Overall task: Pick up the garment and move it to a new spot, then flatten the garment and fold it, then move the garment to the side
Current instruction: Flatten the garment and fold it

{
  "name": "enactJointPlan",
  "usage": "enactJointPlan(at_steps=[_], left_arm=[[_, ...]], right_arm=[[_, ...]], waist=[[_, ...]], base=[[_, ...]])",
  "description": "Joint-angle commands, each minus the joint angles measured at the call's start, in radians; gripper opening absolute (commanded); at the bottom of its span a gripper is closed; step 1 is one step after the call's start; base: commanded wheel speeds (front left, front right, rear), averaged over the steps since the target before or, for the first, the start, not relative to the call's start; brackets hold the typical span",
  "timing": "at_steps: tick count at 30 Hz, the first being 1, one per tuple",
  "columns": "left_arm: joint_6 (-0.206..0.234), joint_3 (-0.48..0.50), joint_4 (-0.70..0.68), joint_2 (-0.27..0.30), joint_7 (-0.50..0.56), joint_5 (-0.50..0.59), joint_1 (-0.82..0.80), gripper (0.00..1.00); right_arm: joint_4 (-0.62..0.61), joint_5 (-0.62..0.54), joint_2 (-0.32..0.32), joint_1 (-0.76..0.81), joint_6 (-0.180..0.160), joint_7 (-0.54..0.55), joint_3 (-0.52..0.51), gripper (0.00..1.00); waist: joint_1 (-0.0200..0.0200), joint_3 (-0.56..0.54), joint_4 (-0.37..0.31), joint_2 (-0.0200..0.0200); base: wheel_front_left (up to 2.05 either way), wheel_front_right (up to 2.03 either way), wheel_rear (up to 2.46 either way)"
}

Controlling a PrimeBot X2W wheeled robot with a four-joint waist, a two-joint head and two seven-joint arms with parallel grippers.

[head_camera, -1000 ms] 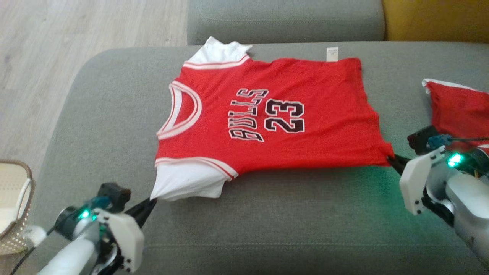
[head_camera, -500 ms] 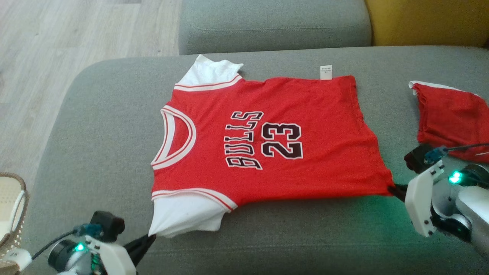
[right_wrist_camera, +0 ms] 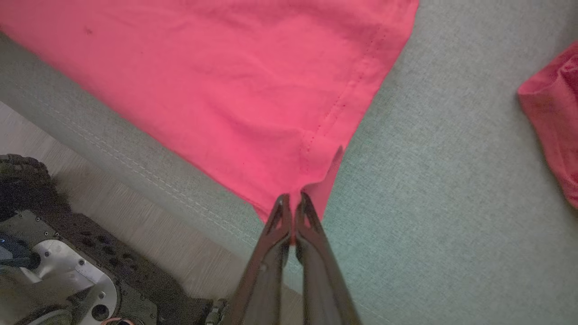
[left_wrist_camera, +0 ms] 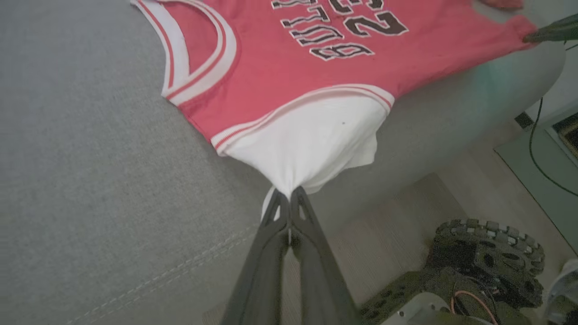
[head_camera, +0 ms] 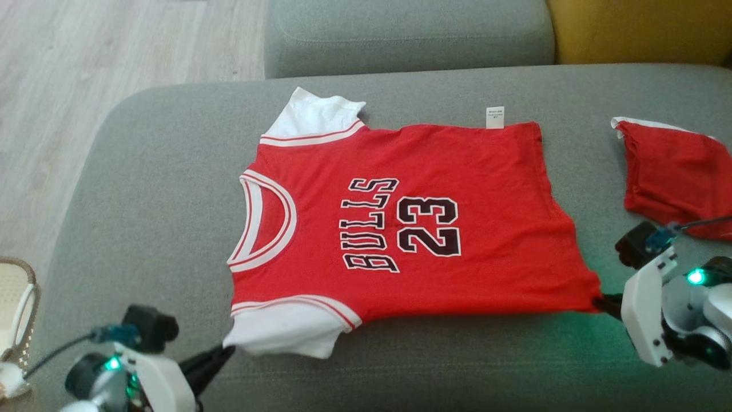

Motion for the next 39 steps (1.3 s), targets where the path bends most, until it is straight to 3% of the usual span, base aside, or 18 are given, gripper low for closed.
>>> enactJointPlan(at_steps=[1,10,16,26,39], left_arm=[[0.009,0.067,-0.034,0.034,-0.019,-0.003,-0.079,0.0],[0.035,0.116,-0.036,0.011,-0.021,0.005,-0.204,0.0],[0.049,0.113,0.037,-0.03,0.011,0.046,-0.345,0.0],[0.067,0.081,0.194,-0.138,0.005,0.104,-0.505,0.0],[0.073,0.052,0.413,-0.252,-0.078,0.16,-0.64,0.0]], right_arm=[[-0.009,0.002,-0.041,-0.014,0.0,-0.01,-0.027,0.0],[0.012,0.014,-0.009,-0.089,0.0,0.007,-0.106,0.0],[0.035,-0.023,0.022,-0.171,0.0,0.017,-0.109,0.0],[0.131,-0.06,0.08,-0.265,0.0,-0.047,-0.079,0.0],[0.222,-0.032,0.116,-0.324,0.0,-0.16,-0.032,0.0]], waist=[[0.0001,0.006,-0.002,-0.0001],[0.0001,0.069,-0.013,-0.0001],[0.0001,0.144,-0.015,-0.0001],[0.0001,0.241,-0.004,-0.0001],[0.0001,0.308,0.002,-0.0001]], base=[[0.0,0.0,0.0],[0.0,0.0,0.0],[0.0,0.0,0.0],[0.0,0.0,0.0],[0.0,0.0,0.0]])
